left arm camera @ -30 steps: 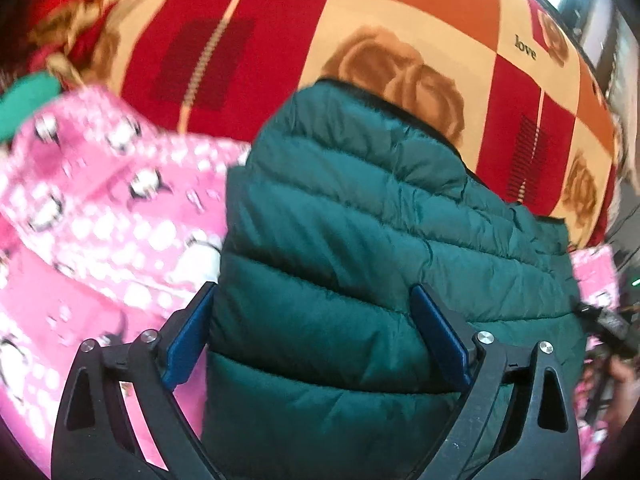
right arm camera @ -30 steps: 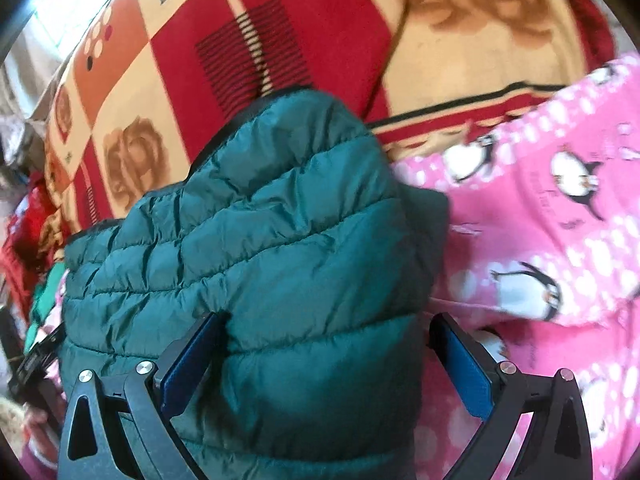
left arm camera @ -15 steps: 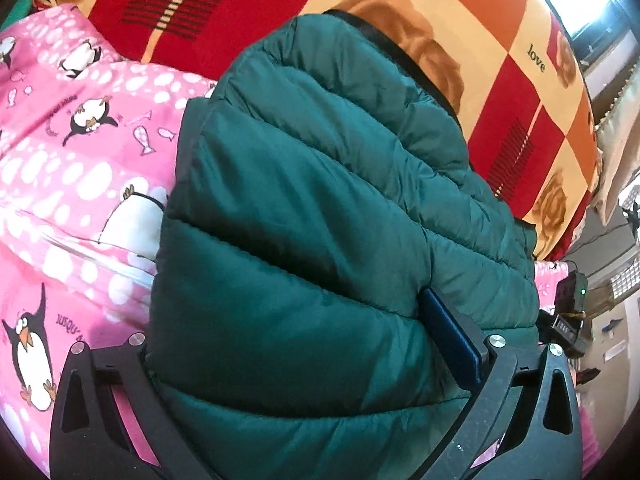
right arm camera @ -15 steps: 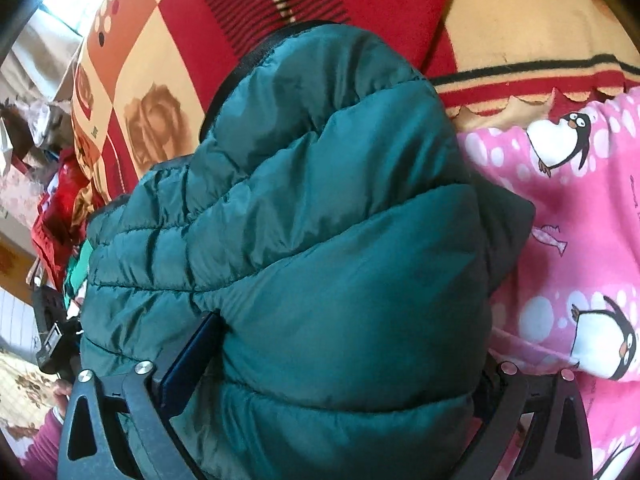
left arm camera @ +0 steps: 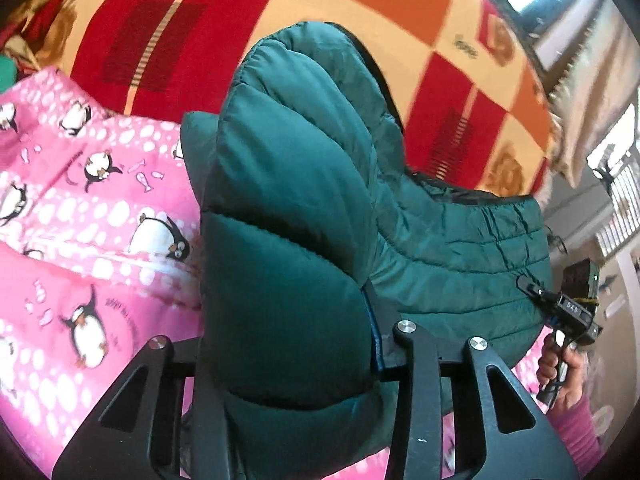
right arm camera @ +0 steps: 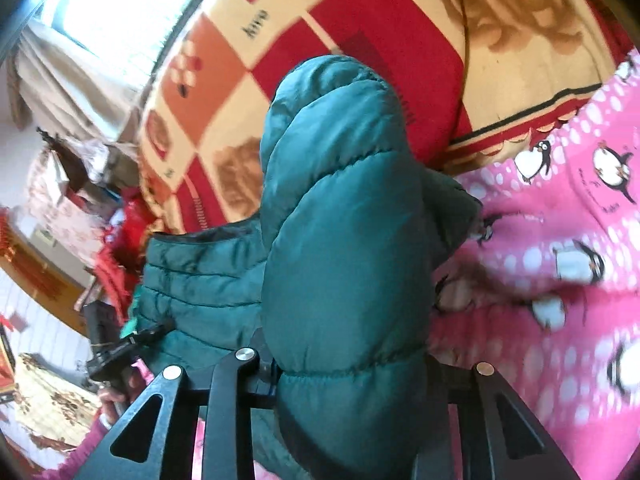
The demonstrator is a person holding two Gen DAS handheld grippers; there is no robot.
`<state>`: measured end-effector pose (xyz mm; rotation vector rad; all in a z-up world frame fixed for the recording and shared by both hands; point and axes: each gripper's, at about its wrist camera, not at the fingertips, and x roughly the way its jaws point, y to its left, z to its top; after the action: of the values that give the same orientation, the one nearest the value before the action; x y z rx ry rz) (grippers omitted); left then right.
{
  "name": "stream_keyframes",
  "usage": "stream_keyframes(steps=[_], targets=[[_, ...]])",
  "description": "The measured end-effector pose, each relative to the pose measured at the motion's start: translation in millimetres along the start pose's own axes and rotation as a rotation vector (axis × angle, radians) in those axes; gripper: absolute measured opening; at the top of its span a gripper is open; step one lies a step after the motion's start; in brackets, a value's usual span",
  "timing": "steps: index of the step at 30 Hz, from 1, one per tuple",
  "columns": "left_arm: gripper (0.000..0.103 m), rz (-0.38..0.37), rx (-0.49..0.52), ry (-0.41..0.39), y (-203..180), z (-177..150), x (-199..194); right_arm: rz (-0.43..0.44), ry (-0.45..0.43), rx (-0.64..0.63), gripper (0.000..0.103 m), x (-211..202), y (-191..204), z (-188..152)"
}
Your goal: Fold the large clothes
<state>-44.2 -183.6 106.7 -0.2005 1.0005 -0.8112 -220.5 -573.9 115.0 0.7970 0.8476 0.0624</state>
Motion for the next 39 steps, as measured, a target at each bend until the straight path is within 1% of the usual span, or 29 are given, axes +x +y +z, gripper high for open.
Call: stream_keyframes(steps=[3, 7, 10, 11, 12, 13, 14, 15, 16, 17, 18, 19, 22, 24, 26, 27, 28, 30, 33, 34, 35, 36, 37, 39], targets=[[0.035, -0.031, 0.021, 0.021, -2, -15, -29, 0.035, -0.001, 0.027, 0.032, -34, 11, -23], [0.035, -0.071, 0.034, 0.064, 0, -40, -61, 0.077, 0.014, 0.059, 0.032, -69, 23, -58], [0.036, -0.055, 0.038, 0.088, 13, -62, -76, 0.082, 0.038, 0.074, 0.032, -78, 29, -83], [0.039, -0.041, 0.035, 0.092, 18, -67, -77, 0.061, 0.047, 0.070, 0.032, -77, 29, -90], [0.042, -0.018, 0.032, 0.100, 26, -73, -77, 0.018, 0.064, 0.058, 0.032, -72, 28, -97], [0.048, 0.012, 0.024, 0.108, 34, -78, -72, -0.026, 0.075, 0.054, 0.033, -65, 28, -101], [0.056, 0.036, 0.020, 0.112, 40, -81, -68, -0.095, 0.086, 0.047, 0.036, -55, 24, -106], [0.061, 0.061, 0.011, 0.114, 46, -85, -62, -0.184, 0.096, 0.032, 0.046, -43, 19, -111], [0.070, 0.078, -0.002, 0.110, 50, -90, -56, -0.235, 0.100, 0.025, 0.058, -34, 17, -115], [0.077, 0.092, -0.009, 0.097, 53, -92, -52, -0.262, 0.093, 0.023, 0.062, -25, 15, -118], [0.080, 0.113, -0.010, 0.072, 54, -94, -51, -0.272, 0.076, 0.030, 0.067, -20, 13, -121], [0.084, 0.139, -0.001, 0.051, 52, -94, -51, -0.278, 0.053, 0.045, 0.068, -18, 11, -122], [0.084, 0.209, 0.061, 0.013, 39, -95, -57, -0.306, 0.045, 0.050, 0.069, -29, 15, -123], [0.084, 0.262, 0.098, -0.002, 30, -96, -66, -0.342, 0.044, 0.030, 0.069, -39, 25, -122], [0.084, 0.296, 0.115, -0.031, 23, -97, -77, -0.392, 0.026, -0.008, 0.069, -52, 42, -122], [0.084, 0.309, 0.115, -0.050, 21, -98, -84, -0.411, 0.014, -0.024, 0.070, -58, 50, -122], [0.084, 0.326, 0.113, -0.066, 18, -100, -90, -0.425, 0.008, -0.031, 0.075, -63, 54, -123], [0.084, 0.365, 0.116, -0.098, 12, -104, -97, -0.452, -0.016, -0.032, 0.078, -68, 66, -122], [0.084, 0.407, 0.161, -0.153, -8, -109, -103, -0.424, -0.074, -0.050, 0.079, -74, 90, -128], [0.084, 0.423, 0.176, -0.175, -14, -112, -105, -0.420, -0.092, -0.065, 0.081, -74, 99, -130], [0.084, 0.440, 0.195, -0.201, -22, -116, -107, -0.424, -0.109, -0.081, 0.082, -74, 108, -133], [0.084, 0.450, 0.209, -0.214, -29, -116, -105, -0.430, -0.120, -0.097, 0.086, -71, 115, -137], [0.084, 0.458, 0.227, -0.226, -37, -119, -104, -0.440, -0.133, -0.116, 0.088, -67, 124, -141], [0.084, 0.468, 0.253, -0.239, -50, -125, -102, -0.448, -0.149, -0.142, 0.088, -58, 137, -147]])
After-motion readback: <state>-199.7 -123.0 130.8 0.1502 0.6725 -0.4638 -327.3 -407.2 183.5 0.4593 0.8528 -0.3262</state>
